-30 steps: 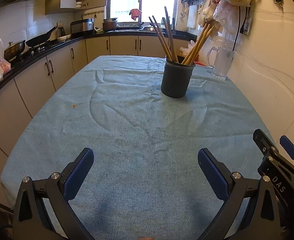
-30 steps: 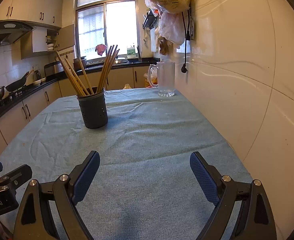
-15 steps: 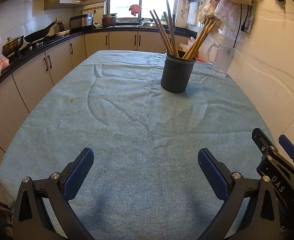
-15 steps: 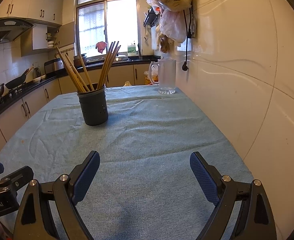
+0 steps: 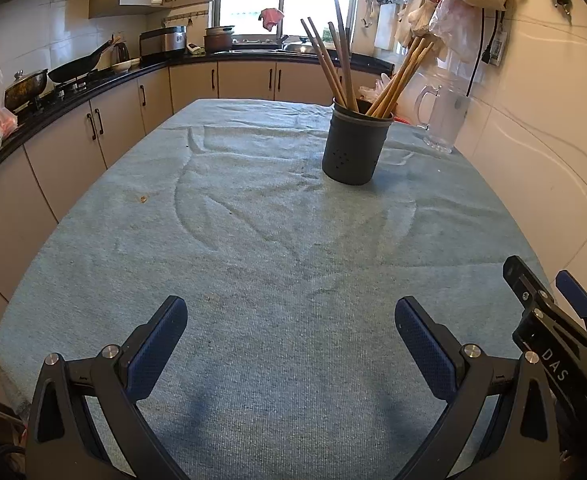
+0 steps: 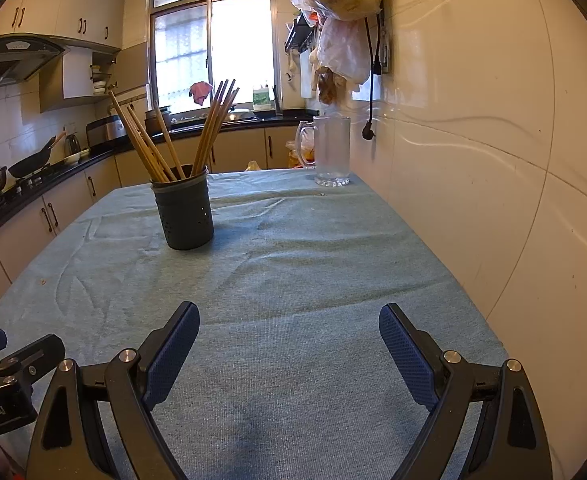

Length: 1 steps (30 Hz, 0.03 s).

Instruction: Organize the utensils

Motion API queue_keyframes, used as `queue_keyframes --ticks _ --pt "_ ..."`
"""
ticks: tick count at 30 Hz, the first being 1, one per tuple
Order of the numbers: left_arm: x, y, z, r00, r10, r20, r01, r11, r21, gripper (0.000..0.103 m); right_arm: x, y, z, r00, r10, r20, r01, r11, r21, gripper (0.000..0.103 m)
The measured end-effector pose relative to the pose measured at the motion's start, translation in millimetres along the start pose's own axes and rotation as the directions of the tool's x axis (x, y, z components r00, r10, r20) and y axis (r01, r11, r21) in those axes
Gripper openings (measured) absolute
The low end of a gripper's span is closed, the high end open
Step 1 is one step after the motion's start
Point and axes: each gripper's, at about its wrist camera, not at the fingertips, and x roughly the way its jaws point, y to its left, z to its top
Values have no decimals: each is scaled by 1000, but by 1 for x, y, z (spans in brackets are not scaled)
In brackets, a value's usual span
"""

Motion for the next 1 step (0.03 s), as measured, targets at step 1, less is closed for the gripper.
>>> queue_keyframes --ticks 1 --pt "1 0 0 1000 -2 -4 2 1000 1 103 1 0 0 1000 0 -2 0 1000 0 94"
